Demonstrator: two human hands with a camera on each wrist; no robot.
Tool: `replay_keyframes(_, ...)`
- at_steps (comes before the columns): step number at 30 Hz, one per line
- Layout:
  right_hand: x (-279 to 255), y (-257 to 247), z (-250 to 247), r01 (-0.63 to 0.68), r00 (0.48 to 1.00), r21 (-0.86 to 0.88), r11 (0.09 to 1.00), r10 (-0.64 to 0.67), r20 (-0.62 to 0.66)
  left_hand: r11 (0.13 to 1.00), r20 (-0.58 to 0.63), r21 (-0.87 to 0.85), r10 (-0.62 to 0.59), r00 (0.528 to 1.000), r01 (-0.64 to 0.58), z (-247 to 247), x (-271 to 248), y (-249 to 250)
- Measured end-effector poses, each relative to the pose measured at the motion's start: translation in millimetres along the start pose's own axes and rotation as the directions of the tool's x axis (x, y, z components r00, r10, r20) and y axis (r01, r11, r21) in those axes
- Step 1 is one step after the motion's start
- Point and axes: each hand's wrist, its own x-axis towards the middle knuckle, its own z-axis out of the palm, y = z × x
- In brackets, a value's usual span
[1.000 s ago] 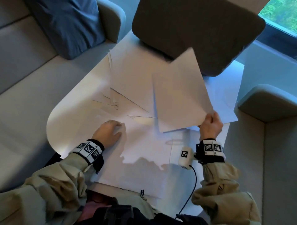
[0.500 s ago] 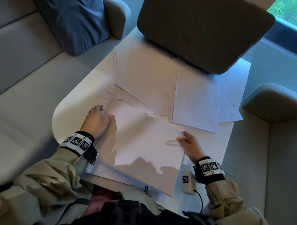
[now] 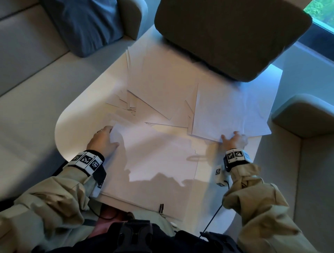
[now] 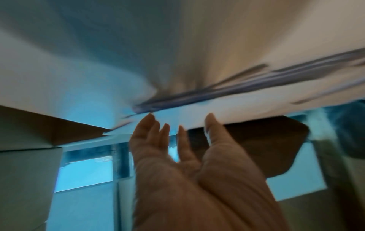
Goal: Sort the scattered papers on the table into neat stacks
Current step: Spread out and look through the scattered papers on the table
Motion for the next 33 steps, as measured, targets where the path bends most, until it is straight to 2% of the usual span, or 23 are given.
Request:
replay_keyframes(3, 10.0, 1.7, -1.5, -0.18, 0.983, -0.041, 0.983, 0.181, 0.017, 1.0, -0.002, 0.024, -0.008, 1.0, 0.009, 1.2, 0.6, 0.5)
replay_keyframes(6, 13.9, 1.1, -3.7, -0.252, 0.966, -0.023, 0.967, 0.253, 0.044, 0.999, -0.007, 0.044, -0.015, 1.0, 0.015, 0.6, 1.2, 1.5)
replay_keyframes(9, 16.4, -2.9, -7.8, -0.259, 0.966, 0.086, 0.962, 0.259, 0.016, 0.998, -0.012, 0.066, -0.025, 1.0, 0.026, 0.3, 1.9, 3.0)
replay_keyframes(13, 9.0, -7.4, -5.1, -0.219, 0.963, 0.409, 0.886, 0.263, -0.054, 0.995, -0.017, 0.083, -0.048, 0.999, 0.049, -0.5, 1.3, 7.0)
replay_keyframes(17, -7.0, -18.0, -6.7, -0.156, 0.978, 0.491, 0.857, 0.204, -0.046, 0.996, -0.028, 0.08, -0.043, 0.999, 0.045, -3.1, 0.8, 11.7)
replay_keyframes(19, -15.4, -18.4, -7.3, -0.114, 0.976, 0.649, 0.753, 0.208, -0.069, 0.998, -0.065, 0.062, -0.013, 0.998, 0.017, -4.8, -0.6, 16.9)
replay_keyframes(22, -25.9, -15.4, -15.0, -0.087, 0.971, 0.877, 0.473, 0.236, -0.031, 0.997, -0.135, -0.019, 0.074, 0.988, -0.077, -7.1, -1.7, 27.5)
replay_keyframes(24, -36.9, -15.5, -24.9, -0.096, 0.983, 0.917, 0.387, 0.183, 0.026, 0.987, -0.168, -0.047, 0.146, 0.975, -0.156, -8.3, 0.2, 34.8)
replay_keyframes(26, -47.6, -12.1, -30.5, -0.076, 0.993, 0.92, 0.384, 0.113, 0.035, 0.973, -0.186, -0.056, 0.209, 0.96, -0.223, -9.2, 2.2, 42.6)
replay_keyframes(28, -57.3, -6.2, -28.6, -0.056, 0.998, 0.9, 0.432, 0.028, 0.049, 0.963, -0.192, -0.074, 0.241, 0.951, -0.259, -9.9, 3.6, 50.0)
replay_keyframes(31, -70.2, 3.3, -15.6, -0.056, 0.989, 0.81, 0.584, -0.077, 0.124, 0.952, -0.223, -0.133, 0.242, 0.944, -0.276, -11.2, 5.6, 56.4)
replay_keyframes(33, -78.8, 10.2, -6.0, -0.074, 0.977, 0.759, 0.646, -0.104, 0.184, 0.954, -0.24, -0.176, 0.197, 0.951, -0.242, -12.3, 6.8, 54.5)
